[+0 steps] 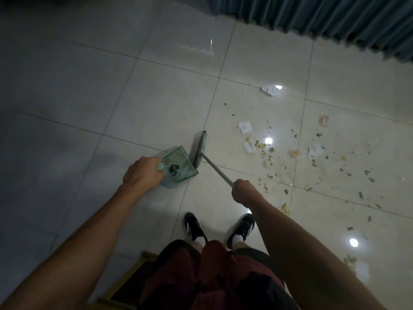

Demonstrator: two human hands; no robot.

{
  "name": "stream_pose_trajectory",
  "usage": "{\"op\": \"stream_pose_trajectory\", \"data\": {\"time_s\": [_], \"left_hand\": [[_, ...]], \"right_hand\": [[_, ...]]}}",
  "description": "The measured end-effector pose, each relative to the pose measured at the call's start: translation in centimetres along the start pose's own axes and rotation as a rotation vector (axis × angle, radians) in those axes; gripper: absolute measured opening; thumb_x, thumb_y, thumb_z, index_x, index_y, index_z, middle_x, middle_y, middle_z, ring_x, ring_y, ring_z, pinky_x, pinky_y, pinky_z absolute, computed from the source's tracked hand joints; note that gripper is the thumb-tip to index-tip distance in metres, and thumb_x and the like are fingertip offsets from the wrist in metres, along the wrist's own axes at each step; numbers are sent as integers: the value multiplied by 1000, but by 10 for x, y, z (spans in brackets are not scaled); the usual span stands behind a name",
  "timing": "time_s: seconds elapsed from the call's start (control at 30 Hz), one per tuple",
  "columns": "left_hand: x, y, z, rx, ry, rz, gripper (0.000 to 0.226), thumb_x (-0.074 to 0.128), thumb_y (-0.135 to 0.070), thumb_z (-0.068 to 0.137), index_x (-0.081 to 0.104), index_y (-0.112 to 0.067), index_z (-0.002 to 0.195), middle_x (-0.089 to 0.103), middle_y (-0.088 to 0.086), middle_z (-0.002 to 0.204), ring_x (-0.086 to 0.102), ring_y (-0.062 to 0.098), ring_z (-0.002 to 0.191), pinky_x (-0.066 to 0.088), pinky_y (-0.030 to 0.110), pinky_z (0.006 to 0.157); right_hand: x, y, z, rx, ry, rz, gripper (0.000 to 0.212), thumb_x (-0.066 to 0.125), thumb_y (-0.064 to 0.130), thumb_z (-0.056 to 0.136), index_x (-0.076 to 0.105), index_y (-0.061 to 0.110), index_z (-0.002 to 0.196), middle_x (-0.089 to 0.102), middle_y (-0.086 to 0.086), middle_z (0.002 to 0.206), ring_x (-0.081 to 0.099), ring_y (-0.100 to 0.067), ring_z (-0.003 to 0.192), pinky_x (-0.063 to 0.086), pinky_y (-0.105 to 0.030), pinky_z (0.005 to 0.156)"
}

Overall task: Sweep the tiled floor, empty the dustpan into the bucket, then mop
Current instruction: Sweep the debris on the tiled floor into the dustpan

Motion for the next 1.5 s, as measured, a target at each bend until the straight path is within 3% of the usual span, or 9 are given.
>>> {"op": "stream_pose_trajectory", "data": {"time_s": [0.17,0.5,0.6,0.8,0.9,1.13,1.3,1.5], "left_hand": [[16,-27,-10,-19,12,33,10,60,-32,89,68,-29,92,68,7,94,64,30,77,46,28,64],[47,-153,-21,72,44,63,11,57,-32,89,63,-28,81,68,5,92,65,29,79,48,29,66],[53,-199,-22,114,52,64,8,61,-32,88,66,-26,86,61,2,87,62,28,77,47,29,67],[63,-274,-22,228,63,58,6,68,-30,86,64,-27,83,70,9,93,68,32,83,55,34,70],[64,-296,-20,265,52,68,4,65,-29,87,65,-26,85,70,9,92,67,31,81,55,33,70],[52,-316,-8,296,52,65,5,65,-28,87,62,-29,82,69,7,88,66,29,78,53,31,67],[32,-295,12,262,41,38,3,65,-29,87,64,-29,84,69,6,91,67,30,81,55,33,69],[0,-241,57,200,28,-5,3,64,-29,87,66,-26,88,69,8,94,66,31,81,47,29,63]], "right_hand": [[2,-36,2,-17,-11,-51,29,47,18,97,57,6,121,63,-11,112,53,-23,80,46,-32,69],[-33,-181,-11,129,-56,-39,29,48,16,95,58,12,123,62,-5,111,61,-23,90,51,-35,78],[-44,-222,-16,173,-77,-27,31,49,14,94,58,13,124,62,-4,106,60,-22,89,51,-34,79],[-62,-284,-23,243,-129,31,35,52,12,94,57,13,129,65,-3,115,65,-23,105,48,-32,76],[-72,-295,-26,235,-181,71,31,44,14,99,57,11,127,64,-5,115,65,-24,104,48,-33,77],[-93,-295,-22,225,-220,128,28,46,16,98,59,11,123,65,-5,107,65,-23,92,53,-34,75],[-111,-259,-1,194,-211,137,27,50,17,98,57,10,123,64,-6,108,66,-24,93,57,-39,82],[-140,-184,44,158,-204,115,27,54,17,96,58,10,121,64,-6,103,64,-21,84,60,-37,78]]}}
Point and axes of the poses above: each hand's wrist, its own z-axis towards the middle knuckle, its own x-axis out of the palm, y = z × x, the point moved 10 cm from there along z, towards the middle knuckle
